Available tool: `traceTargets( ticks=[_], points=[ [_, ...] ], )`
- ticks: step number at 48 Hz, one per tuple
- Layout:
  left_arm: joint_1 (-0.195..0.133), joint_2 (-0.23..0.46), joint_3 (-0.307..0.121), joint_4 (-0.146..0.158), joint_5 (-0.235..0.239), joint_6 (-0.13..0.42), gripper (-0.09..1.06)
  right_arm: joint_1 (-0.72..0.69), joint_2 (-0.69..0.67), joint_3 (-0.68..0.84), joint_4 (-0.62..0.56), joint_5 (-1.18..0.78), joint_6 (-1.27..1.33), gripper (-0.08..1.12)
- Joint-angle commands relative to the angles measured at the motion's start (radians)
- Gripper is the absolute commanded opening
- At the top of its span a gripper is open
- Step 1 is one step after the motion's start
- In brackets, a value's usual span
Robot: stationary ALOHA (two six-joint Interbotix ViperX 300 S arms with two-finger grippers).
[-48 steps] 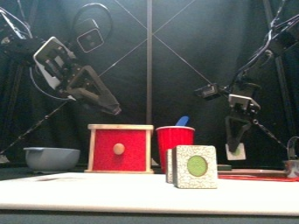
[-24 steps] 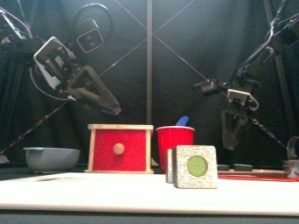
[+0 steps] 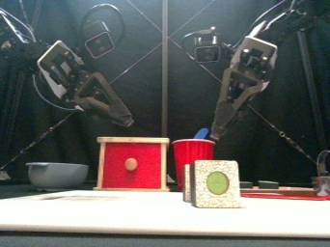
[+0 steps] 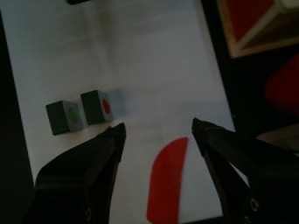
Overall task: Place sushi on board then cut the sushi with the knife then place the pieces on the plate
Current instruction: Place the 4 sushi pieces on the plate
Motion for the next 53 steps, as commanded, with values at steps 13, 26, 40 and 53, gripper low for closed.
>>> traceTargets(
  ticks=[13, 26, 40, 53],
  points=[
    [0.003, -0.005, -0.011, 0.0, -0.003, 0.003, 0.64, 0.084, 0.12, -0.124, 0.012, -0.005, -0.002, 0.93],
    [0.003, -0.005, -0.009, 0.0, -0.003, 0.002, 0.64, 0.101, 0.178, -0.158, 0.026, -0.006, -0.006, 0.93],
    [0.003, -0.005, -0.009, 0.0, -0.003, 0.0, 0.64, 0.094, 0.218, -0.167, 0.021, -0.006, -0.008, 0.93],
    [0.003, -0.005, -0.009, 0.0, -0.003, 0.002, 0.64, 0.092, 0.256, -0.184, 0.02, -0.008, -0.009, 0.85]
  ],
)
